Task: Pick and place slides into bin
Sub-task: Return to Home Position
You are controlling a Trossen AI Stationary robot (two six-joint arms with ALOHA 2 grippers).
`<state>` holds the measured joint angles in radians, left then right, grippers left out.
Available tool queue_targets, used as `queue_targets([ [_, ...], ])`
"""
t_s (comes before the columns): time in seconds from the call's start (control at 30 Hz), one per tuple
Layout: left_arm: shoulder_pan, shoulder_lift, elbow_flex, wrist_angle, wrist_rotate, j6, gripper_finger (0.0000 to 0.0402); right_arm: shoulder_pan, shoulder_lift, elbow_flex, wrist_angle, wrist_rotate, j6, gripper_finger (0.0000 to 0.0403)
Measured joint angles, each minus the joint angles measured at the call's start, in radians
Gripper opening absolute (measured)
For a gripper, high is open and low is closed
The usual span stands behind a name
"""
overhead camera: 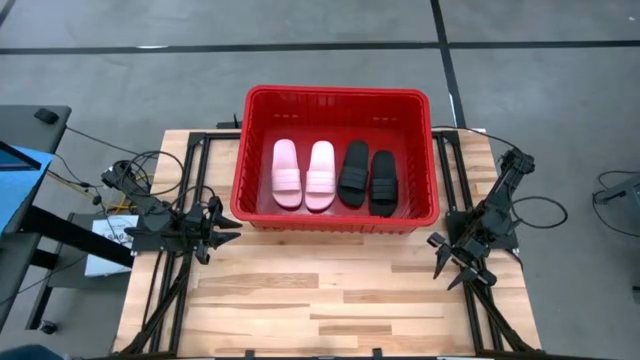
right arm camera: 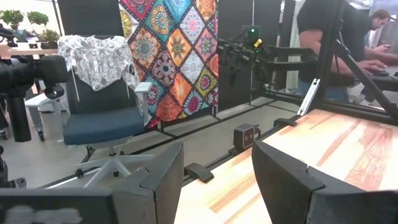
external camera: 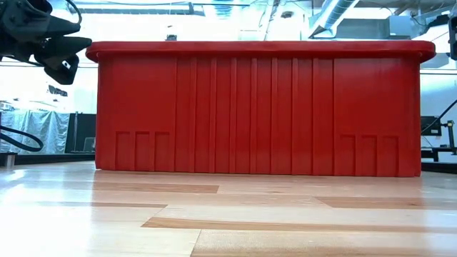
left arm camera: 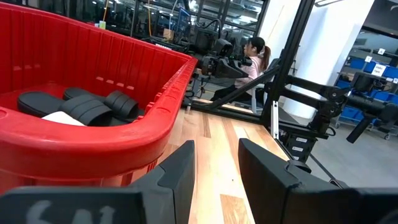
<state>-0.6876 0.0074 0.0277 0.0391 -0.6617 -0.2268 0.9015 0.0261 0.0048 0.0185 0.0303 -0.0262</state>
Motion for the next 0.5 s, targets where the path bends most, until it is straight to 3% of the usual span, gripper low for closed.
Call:
queue_targets([
  [0.5,0.0,0.0,0.0,0.0,0.0,0.009,0.0114,0.0,0.0,0.0,0.0,0.0,0.0,0.0183],
])
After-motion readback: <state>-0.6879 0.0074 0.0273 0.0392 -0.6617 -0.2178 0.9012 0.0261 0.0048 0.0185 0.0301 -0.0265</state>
